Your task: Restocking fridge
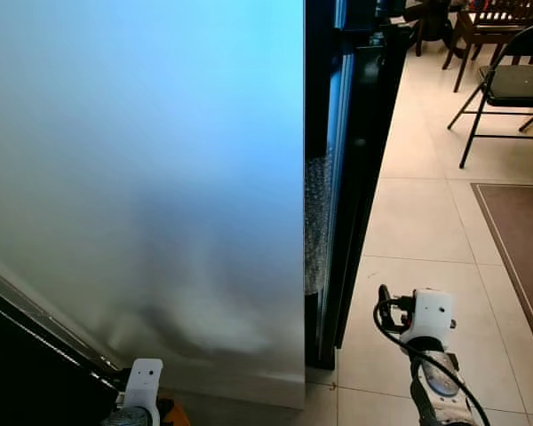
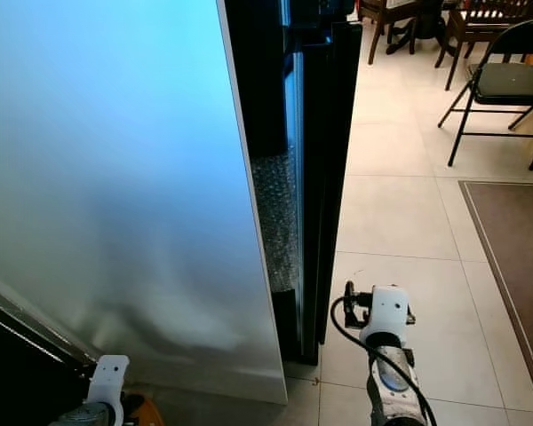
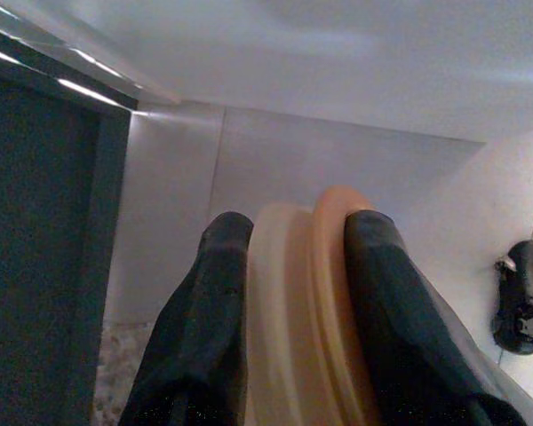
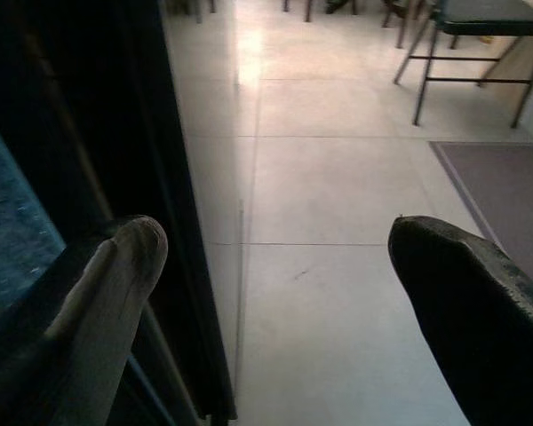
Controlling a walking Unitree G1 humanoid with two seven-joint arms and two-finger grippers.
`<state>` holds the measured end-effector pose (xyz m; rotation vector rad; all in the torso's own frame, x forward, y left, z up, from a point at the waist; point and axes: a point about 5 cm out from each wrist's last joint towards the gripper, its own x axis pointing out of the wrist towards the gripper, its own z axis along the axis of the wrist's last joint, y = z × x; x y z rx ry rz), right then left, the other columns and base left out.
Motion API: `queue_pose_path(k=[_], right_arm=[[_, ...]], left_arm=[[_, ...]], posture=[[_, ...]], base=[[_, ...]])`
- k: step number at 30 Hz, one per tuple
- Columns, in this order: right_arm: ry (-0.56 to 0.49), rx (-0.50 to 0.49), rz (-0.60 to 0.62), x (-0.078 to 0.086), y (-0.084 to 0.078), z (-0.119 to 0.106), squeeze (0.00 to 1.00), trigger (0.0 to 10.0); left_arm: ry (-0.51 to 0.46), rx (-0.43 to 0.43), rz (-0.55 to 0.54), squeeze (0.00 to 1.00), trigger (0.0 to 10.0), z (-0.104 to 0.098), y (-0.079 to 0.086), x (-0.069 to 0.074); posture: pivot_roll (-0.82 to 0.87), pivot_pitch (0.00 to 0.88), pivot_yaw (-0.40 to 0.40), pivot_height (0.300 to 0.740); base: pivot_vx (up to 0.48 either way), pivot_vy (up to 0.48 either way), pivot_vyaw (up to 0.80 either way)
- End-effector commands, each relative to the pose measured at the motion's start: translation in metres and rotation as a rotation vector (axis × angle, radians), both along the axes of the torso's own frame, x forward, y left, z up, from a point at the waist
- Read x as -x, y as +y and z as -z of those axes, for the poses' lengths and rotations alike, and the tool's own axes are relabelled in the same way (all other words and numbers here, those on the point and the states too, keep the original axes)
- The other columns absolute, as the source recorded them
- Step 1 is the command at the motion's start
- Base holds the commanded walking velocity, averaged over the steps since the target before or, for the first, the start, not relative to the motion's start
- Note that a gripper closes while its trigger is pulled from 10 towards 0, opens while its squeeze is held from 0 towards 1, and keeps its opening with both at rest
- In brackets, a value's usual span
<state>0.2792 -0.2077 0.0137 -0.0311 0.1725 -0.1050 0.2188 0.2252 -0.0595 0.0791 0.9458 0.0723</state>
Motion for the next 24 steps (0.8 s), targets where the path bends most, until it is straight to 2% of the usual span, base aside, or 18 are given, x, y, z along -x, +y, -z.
queue_pose_path(k=[1, 5, 11, 16, 24], right_arm=[[-0.002, 0.004, -0.048, -0.001, 0.004, -0.001, 0.0, 10.0], [-0.006, 0.0, -0.043, -0.005, 0.001, -0.004, 0.0, 10.0], [-0.067, 0.009, -0.075, -0.018, -0.008, -0.022, 0.0, 10.0], [-0.128, -0.016, -0.109, -0.027, -0.002, -0.035, 0.0, 10.0], [-0.134, -0.024, -0.126, -0.029, 0.001, -0.036, 0.0, 10.0]], left_arm=[[0.0, -0.009, -0.002, 0.0, 10.0, 0.0, 0.002, 0.001], [-0.008, 0.003, -0.017, 0.0, 10.0, 0.0, 0.001, 0.001], [-0.003, 0.002, -0.017, 0.0, 10.0, 0.001, 0.001, 0.002], [0.002, -0.002, -0.012, 0.0, 10.0, 0.001, 0.001, 0.002], [0.002, -0.002, -0.012, 0.0, 10.0, 0.001, 0.001, 0.003]], posture=[[-0.08, 0.0, 0.091, 0.74], [-0.08, 0.0, 0.085, 0.74], [-0.09, 0.0, 0.085, 0.74], [-0.09, 0.0, 0.09, 0.74], [-0.09, 0.0, 0.09, 0.74]], base=[[0.0, 0.0, 0.0], [0.0, 0.0, 0.0], [0.0, 0.0, 0.0], [0.0, 0.0, 0.0], [0.0, 0.0, 0.0]])
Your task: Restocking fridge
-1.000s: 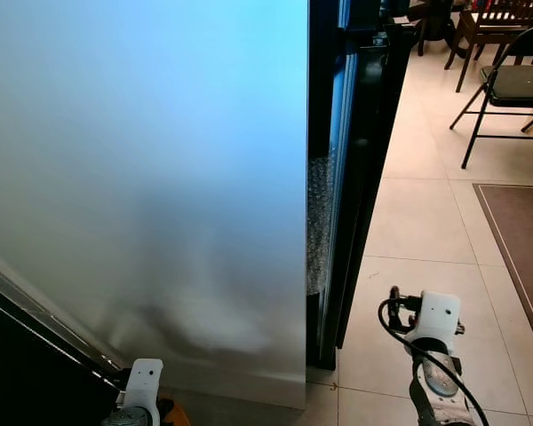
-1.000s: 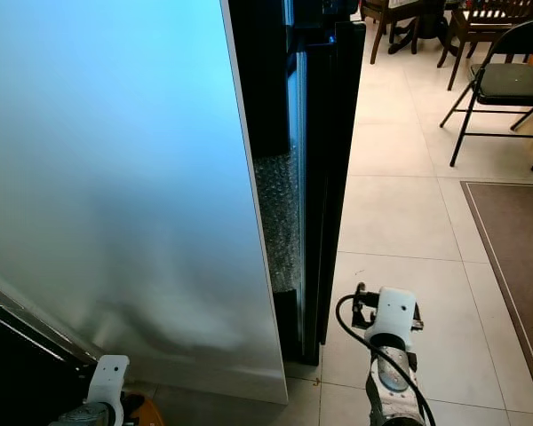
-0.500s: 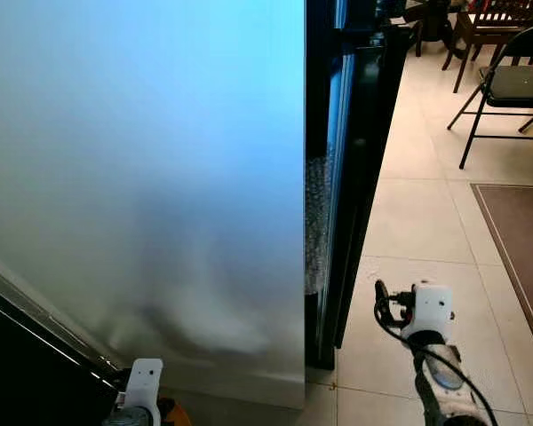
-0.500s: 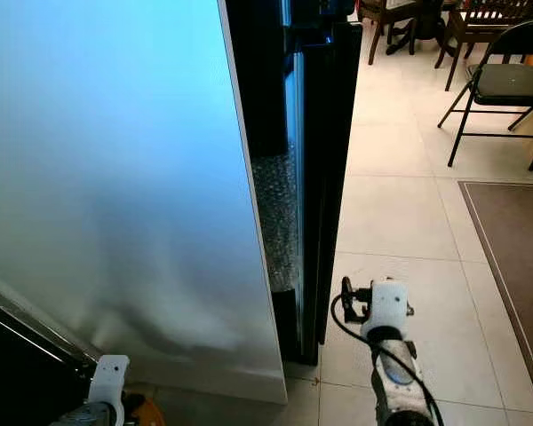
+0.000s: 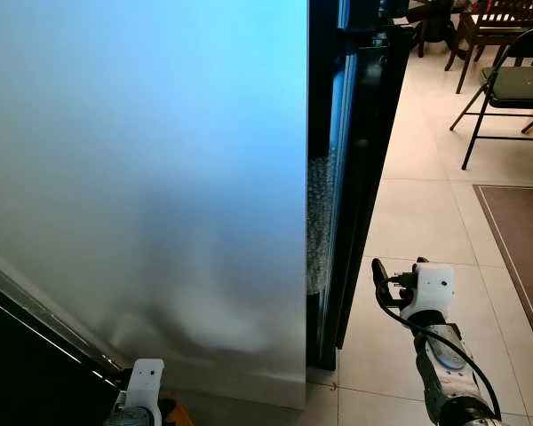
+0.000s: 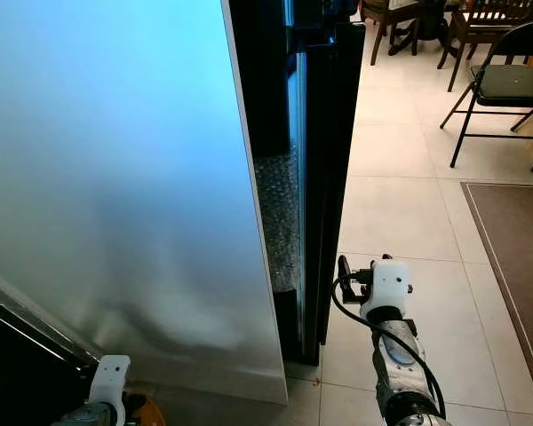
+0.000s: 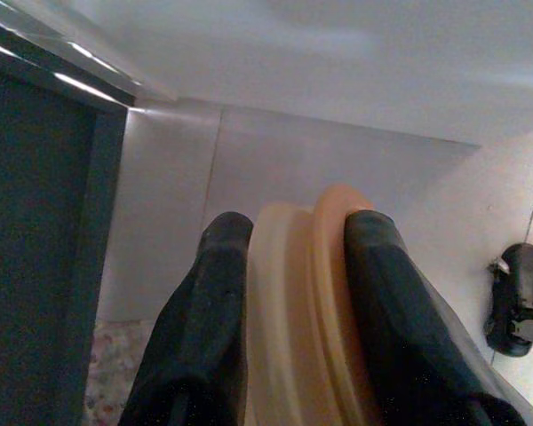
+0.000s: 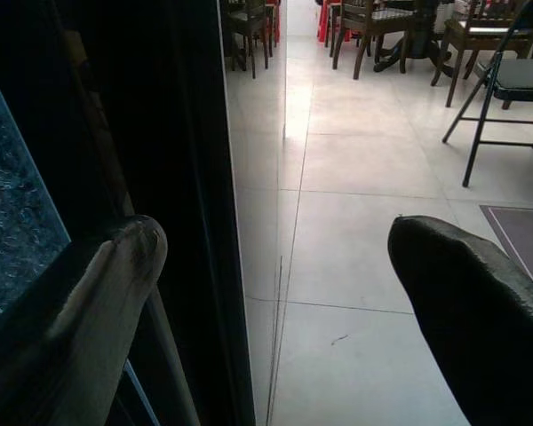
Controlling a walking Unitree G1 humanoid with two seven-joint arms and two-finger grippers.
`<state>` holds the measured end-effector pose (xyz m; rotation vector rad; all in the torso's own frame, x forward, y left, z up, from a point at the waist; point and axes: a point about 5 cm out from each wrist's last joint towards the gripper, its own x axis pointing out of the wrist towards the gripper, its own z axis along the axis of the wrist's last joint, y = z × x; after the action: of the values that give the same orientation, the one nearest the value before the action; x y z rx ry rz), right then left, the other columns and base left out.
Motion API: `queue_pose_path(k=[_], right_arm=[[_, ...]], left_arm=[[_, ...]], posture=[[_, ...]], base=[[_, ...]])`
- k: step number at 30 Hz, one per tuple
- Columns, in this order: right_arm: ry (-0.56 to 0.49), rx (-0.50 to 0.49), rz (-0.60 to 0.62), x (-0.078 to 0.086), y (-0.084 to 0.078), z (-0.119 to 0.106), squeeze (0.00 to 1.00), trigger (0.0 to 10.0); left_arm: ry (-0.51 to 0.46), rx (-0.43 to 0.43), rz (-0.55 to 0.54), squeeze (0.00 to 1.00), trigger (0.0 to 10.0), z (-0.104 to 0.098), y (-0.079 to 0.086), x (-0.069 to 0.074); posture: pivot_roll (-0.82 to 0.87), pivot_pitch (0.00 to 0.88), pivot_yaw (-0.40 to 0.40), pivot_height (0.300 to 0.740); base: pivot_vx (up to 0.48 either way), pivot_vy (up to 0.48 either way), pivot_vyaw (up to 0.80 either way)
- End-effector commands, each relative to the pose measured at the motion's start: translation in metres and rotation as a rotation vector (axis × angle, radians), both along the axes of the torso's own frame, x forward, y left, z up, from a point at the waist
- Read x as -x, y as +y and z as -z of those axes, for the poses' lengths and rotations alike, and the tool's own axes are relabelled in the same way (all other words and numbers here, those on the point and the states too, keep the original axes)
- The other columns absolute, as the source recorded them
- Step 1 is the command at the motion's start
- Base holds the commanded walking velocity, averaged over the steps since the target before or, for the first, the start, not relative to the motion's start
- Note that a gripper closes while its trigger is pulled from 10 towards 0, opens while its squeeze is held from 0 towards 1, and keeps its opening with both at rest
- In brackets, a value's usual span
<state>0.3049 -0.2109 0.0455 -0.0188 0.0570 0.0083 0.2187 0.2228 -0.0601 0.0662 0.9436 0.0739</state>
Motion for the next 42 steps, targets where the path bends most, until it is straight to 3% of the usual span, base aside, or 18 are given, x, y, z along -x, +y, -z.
queue_pose_path(k=[1, 2, 5, 10, 25, 42], right_arm=[[-0.019, -0.009, -0.013, -0.003, 0.004, -0.004, 0.0, 10.0], [-0.019, -0.01, -0.014, -0.003, 0.004, -0.004, 0.0, 10.0], [-0.004, -0.072, -0.133, -0.01, 0.027, -0.005, 0.0, 10.0], [0.015, -0.084, -0.21, -0.014, 0.033, -0.007, 0.0, 10.0], [-0.022, -0.09, -0.235, -0.032, 0.033, -0.029, 0.0, 10.0], [-0.042, -0.039, -0.185, -0.044, 0.02, -0.045, 0.0, 10.0]], left_arm=[[0.005, -0.012, -0.005, 0.0, 10.0, 0.001, 0.003, 0.003], [0.005, -0.012, -0.005, 0.0, 10.0, 0.001, 0.003, 0.003], [-0.002, -0.007, -0.022, 0.0, 10.0, 0.001, 0.004, 0.003], [0.0, -0.009, -0.022, 0.0, 10.0, 0.001, 0.004, 0.003], [-0.003, 0.004, -0.037, 0.0, 10.0, 0.001, 0.002, 0.002], [-0.005, 0.012, -0.053, 0.0, 10.0, 0.001, 0.0, 0.001]], posture=[[-0.09, 0.0, 0.09, 0.74], [-0.09, 0.0, 0.09, 0.74], [-0.07, 0.0, 0.078, 0.74], [-0.06, 0.0, 0.081, 0.74], [-0.05, 0.0, 0.067, 0.74], [-0.05, 0.0, 0.053, 0.74]], base=[[0.0, 0.0, 0.0], [0.0, 0.0, 0.0], [0.0, 0.0, 0.0], [0.0, 0.0, 0.0], [0.0, 0.0, 0.0], [0.0, 0.0, 0.0]])
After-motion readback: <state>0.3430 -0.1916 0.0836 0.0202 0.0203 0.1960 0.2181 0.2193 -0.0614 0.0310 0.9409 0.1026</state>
